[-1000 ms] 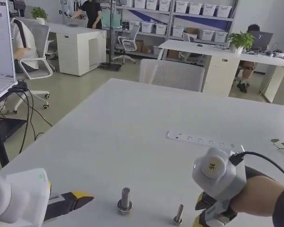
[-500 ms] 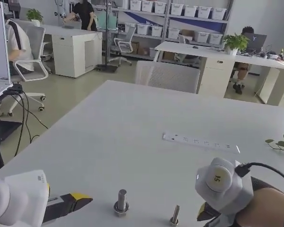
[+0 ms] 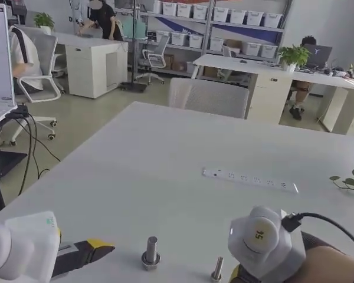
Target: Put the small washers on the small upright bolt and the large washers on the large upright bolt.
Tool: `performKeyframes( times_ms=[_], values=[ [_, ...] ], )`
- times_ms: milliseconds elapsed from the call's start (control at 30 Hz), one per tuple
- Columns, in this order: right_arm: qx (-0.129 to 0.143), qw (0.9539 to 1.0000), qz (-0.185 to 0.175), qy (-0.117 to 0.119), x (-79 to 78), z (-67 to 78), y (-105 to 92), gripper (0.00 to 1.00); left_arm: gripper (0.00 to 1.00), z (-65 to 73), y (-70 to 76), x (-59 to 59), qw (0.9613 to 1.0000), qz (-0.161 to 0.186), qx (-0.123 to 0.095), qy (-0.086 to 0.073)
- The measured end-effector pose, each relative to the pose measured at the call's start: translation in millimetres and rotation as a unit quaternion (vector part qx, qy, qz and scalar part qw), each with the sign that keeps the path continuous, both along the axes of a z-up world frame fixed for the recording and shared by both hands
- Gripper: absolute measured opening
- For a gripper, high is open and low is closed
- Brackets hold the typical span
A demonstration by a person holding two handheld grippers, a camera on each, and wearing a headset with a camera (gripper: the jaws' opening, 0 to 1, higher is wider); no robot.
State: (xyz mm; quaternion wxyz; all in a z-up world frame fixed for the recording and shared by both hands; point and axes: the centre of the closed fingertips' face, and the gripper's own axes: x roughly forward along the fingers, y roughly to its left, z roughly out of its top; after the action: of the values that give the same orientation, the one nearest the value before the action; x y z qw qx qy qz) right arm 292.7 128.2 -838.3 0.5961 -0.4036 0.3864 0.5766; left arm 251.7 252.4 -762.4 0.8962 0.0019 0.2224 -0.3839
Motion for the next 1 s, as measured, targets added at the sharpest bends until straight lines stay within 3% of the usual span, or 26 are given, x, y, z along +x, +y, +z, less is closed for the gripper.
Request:
performKeyframes(
  times_ms=[567, 733, 1000],
  values=[
    [0.007, 0.9972, 0.074, -0.012, -16.2, 12.4, 53.0, 0.30, 0.87, 2.9, 3.1, -3.3, 1.0000, 0.008, -0.002, -0.005],
    [0.008, 0.9958, 0.091, -0.007, -22.8, 9.4, 68.6, 0.30, 0.87, 2.6, 3.7, -3.8, 0.9999, 0.009, 0.000, -0.006],
    [0.002, 0.9930, 0.118, 0.012, -37.0, -8.7, 89.3, 0.29, 0.88, 2.5, 3.5, -3.6, 0.9999, 0.010, 0.002, -0.007]
  ],
)
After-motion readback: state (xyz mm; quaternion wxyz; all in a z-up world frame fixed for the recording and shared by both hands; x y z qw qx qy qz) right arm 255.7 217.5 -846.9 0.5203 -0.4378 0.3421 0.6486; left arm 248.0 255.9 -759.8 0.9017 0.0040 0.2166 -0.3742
